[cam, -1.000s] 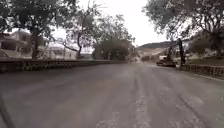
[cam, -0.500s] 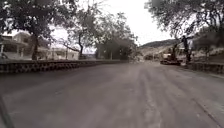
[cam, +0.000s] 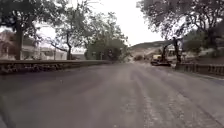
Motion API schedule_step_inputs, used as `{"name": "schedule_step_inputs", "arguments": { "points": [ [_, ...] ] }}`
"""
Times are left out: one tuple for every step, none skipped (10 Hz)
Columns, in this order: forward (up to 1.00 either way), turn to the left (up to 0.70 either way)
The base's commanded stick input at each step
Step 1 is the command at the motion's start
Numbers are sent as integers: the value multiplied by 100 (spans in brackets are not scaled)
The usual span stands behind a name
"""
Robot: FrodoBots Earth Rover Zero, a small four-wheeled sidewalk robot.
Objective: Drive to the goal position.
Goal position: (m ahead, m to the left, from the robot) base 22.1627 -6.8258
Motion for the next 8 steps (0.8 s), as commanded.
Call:
{"name": "schedule_step_inputs", "arguments": {
  "points": [
    [70, 0],
    [70, 0],
    [70, 0],
    [70, 0],
    [70, 0],
    [70, 0],
    [70, 0],
    [70, 0]
  ]
}}
